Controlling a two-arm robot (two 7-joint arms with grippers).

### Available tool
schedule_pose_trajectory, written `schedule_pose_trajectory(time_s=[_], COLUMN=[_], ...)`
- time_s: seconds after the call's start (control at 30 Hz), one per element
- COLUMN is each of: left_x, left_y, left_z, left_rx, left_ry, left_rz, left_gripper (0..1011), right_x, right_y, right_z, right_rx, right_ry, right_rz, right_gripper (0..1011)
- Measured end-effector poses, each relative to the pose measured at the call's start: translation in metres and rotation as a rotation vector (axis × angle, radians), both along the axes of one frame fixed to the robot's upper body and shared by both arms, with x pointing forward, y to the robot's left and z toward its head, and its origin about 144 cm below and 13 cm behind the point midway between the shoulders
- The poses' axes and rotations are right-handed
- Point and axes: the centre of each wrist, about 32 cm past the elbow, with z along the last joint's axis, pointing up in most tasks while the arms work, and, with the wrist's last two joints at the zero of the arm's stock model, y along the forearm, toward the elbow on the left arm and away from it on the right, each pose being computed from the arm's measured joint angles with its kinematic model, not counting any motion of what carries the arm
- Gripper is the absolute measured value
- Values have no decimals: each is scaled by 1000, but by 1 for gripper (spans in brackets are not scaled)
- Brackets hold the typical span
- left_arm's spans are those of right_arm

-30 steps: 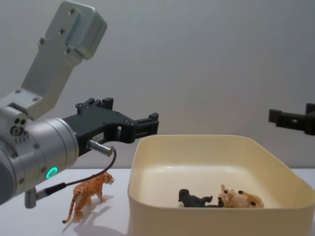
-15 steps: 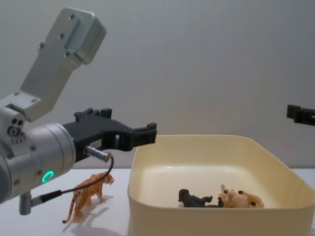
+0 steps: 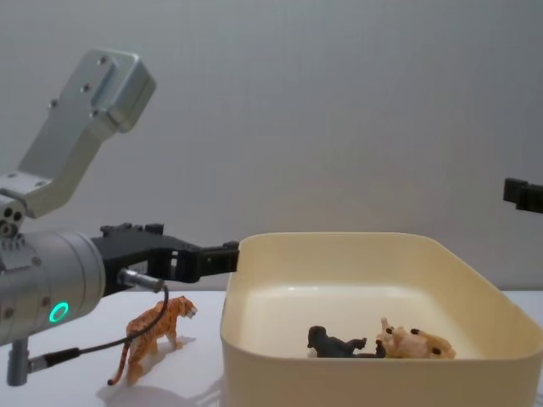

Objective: Pick up the toy alternately with two hands and place it into the central storage box.

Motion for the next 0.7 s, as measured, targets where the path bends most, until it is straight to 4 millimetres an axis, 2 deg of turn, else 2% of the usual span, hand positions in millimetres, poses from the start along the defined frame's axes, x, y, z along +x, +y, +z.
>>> schedule_pose_trajectory(time_s=[0.7], left_x=[19], left_y=[18], left_z=[-13], left_rx=[-53], left_ry=[133], left_rz=[72], left_gripper=[1001], right_x=[-1], right_y=[-1], right_z=[0], right_rx=[0], right_ry=[-2], right_rz=[-5], right_gripper=[1001])
